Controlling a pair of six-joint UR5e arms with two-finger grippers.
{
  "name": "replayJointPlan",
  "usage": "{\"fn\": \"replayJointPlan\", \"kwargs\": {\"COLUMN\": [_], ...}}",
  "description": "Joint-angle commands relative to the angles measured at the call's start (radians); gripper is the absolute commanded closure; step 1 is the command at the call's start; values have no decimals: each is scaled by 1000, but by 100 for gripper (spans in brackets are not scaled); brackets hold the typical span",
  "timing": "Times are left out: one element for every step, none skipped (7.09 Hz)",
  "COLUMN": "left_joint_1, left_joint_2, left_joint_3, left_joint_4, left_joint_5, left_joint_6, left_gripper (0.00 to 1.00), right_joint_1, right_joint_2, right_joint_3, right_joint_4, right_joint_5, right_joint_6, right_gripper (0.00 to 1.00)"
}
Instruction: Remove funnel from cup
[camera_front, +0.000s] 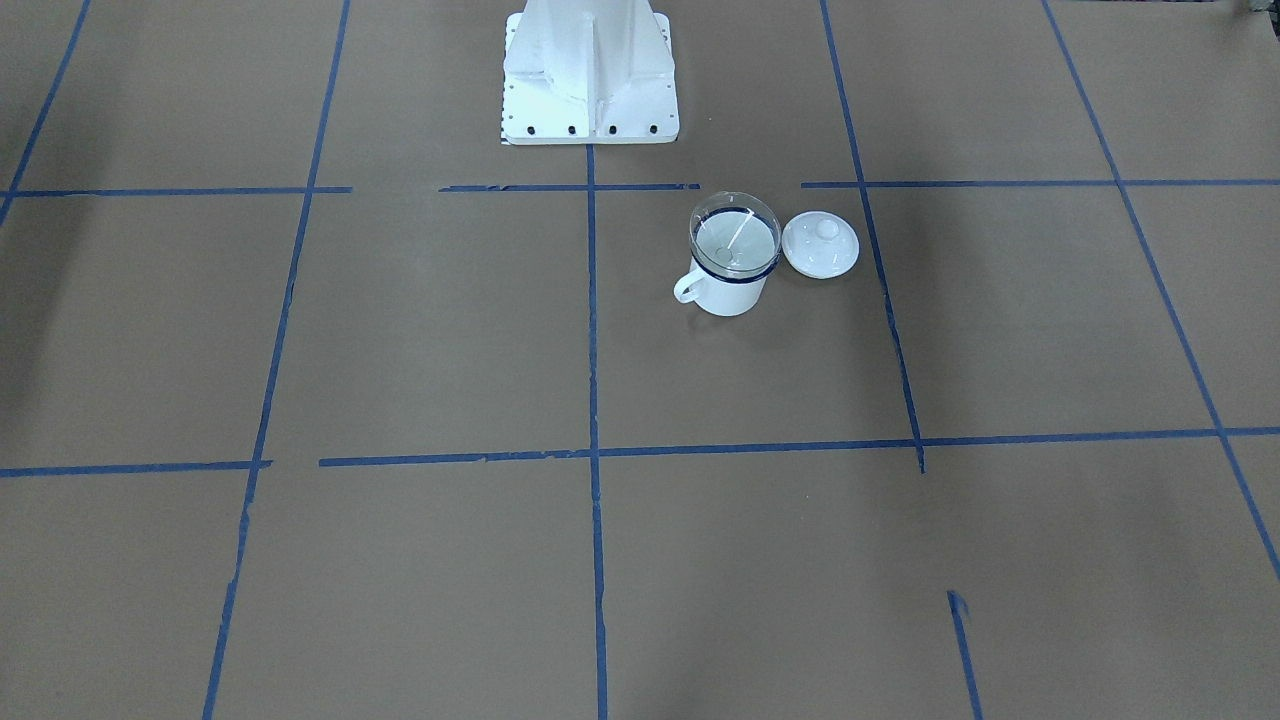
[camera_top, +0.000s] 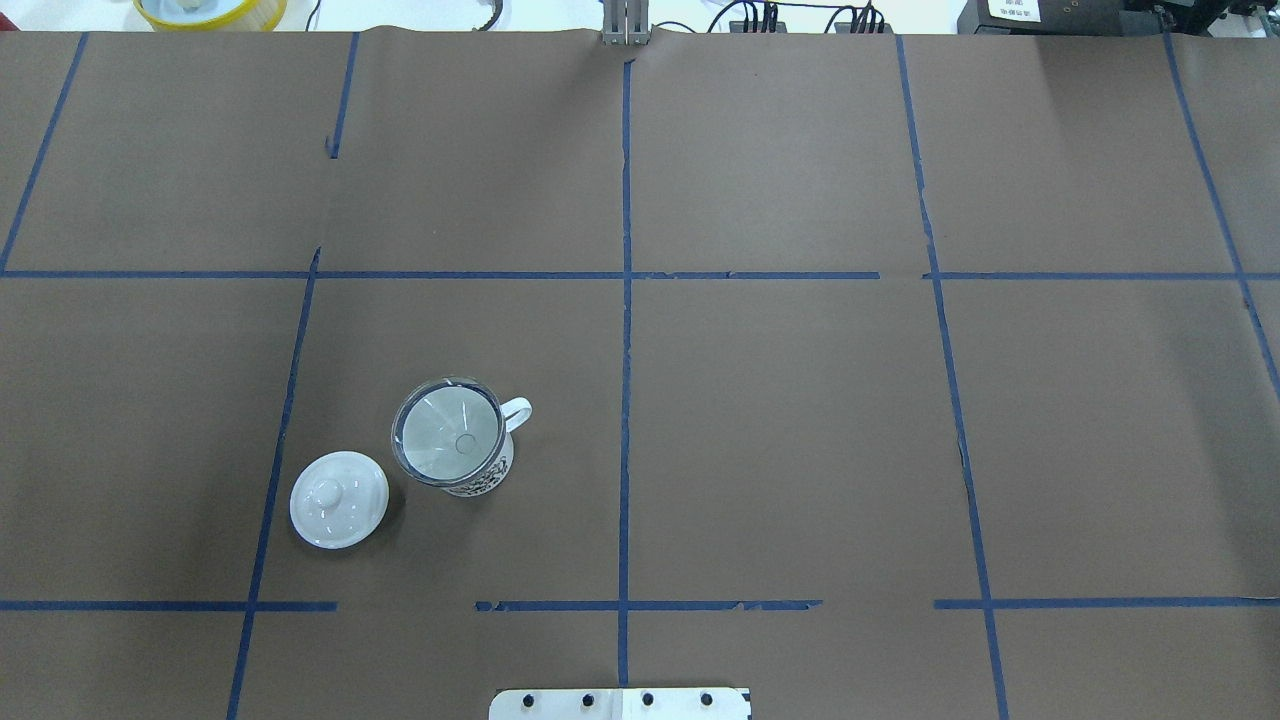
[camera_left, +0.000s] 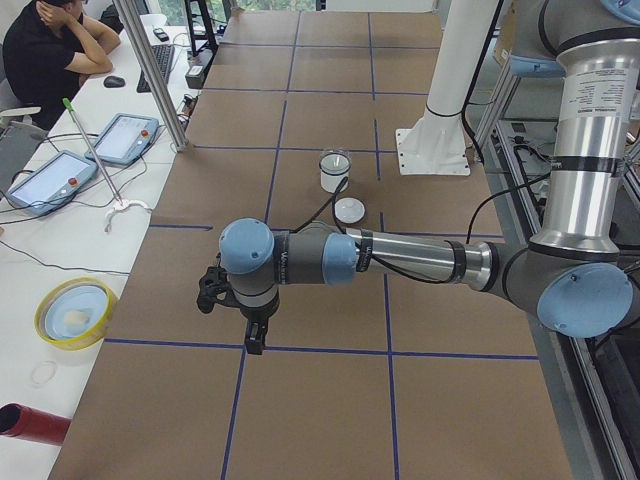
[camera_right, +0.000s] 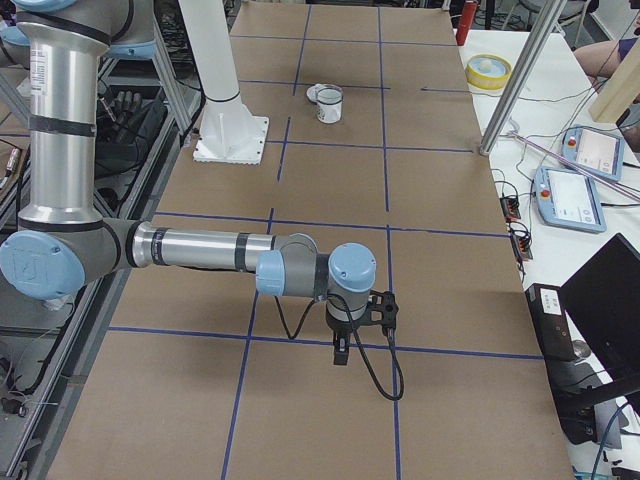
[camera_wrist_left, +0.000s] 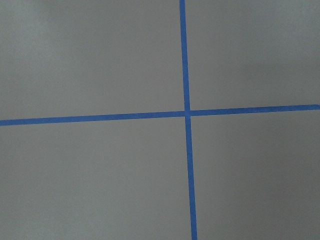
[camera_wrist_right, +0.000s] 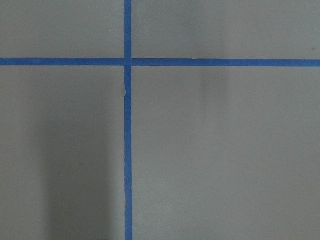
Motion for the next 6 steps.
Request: {"fn": "replayJointPlan", "kwargs": {"left_joint_1": [5, 83, 163, 244, 315, 364], "left_joint_2": [32, 26, 23, 20, 18, 6], "left_joint_3": [-27, -91, -131, -159, -210, -275], "left_joint_4": [-104, -145, -197, -275, -292, -293], "left_joint_5": [-8, -6, -5, -6, -5, -3], "left_joint_6": [-81, -358, -598, -743, -848, -981], "left_gripper": [0, 0, 0, 0, 0, 7], "right_joint_1": [0, 0, 0, 0, 0, 0], "right_joint_2": [0, 0, 0, 0, 0, 0], "right_joint_3": [1, 1, 1, 1, 1, 1], "right_joint_4": [0, 0, 0, 0, 0, 0], "right_joint_5": [0, 0, 0, 0, 0, 0], "right_joint_6": [0, 0, 0, 0, 0, 0], "right_gripper": [0, 0, 0, 0, 0, 0]}}
